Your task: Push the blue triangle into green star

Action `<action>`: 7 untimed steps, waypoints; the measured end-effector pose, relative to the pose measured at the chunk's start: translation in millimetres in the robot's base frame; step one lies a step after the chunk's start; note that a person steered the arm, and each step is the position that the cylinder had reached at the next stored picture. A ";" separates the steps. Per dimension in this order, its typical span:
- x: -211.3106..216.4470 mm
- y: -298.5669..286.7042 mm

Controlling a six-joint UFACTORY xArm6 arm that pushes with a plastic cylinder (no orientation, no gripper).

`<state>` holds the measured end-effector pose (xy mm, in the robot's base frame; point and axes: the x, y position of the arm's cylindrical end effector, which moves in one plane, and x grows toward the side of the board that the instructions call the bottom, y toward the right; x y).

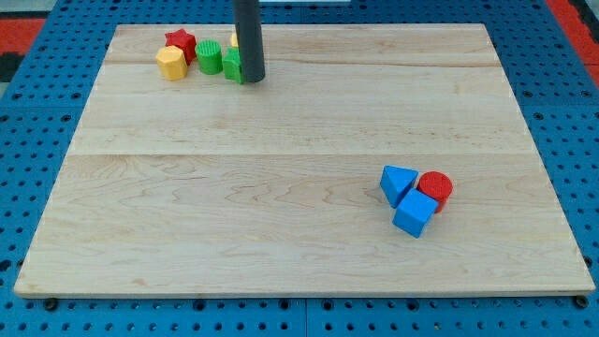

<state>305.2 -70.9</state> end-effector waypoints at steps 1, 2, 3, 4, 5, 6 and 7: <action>17.6 63.8; 34.5 192.8; 115.7 282.4; 188.3 301.1; 227.6 281.1; 232.8 217.2; 213.3 187.8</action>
<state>518.4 116.9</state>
